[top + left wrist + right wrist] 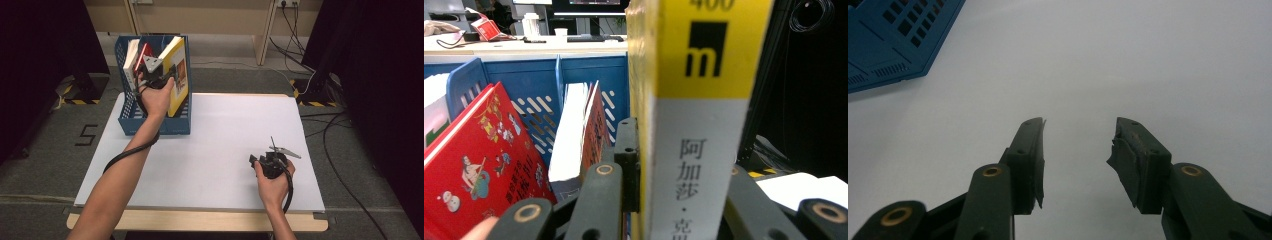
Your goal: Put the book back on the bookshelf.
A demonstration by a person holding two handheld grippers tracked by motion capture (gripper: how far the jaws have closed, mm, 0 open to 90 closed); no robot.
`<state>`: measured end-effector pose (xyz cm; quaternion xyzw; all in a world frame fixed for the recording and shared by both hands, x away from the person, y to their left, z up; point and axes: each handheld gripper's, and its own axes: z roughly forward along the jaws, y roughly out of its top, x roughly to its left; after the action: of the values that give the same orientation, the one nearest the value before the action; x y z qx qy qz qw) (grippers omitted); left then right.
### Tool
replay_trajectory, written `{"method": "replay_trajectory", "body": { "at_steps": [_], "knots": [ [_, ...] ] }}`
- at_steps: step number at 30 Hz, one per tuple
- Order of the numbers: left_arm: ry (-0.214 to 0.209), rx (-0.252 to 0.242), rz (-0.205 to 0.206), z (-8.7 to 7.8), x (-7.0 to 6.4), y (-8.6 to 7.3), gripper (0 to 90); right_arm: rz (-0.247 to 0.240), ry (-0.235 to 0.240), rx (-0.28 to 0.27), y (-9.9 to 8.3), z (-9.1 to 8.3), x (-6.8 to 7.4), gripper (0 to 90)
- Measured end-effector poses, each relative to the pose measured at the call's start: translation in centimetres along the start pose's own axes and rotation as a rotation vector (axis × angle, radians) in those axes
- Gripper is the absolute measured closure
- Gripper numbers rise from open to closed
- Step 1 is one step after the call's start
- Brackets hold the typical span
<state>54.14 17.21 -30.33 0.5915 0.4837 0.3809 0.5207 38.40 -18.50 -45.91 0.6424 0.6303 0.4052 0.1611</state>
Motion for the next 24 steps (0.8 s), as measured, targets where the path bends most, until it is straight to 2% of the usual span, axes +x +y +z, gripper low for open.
{"method": "replay_trajectory", "body": {
  "at_steps": [24],
  "knots": [
    [0.03, 0.031, -0.004, 1.3, 0.3, -1.2, 75.0, -0.005, 0.001, 0.001, 0.0, 0.1, -0.1, 55.9]
  ]
}}
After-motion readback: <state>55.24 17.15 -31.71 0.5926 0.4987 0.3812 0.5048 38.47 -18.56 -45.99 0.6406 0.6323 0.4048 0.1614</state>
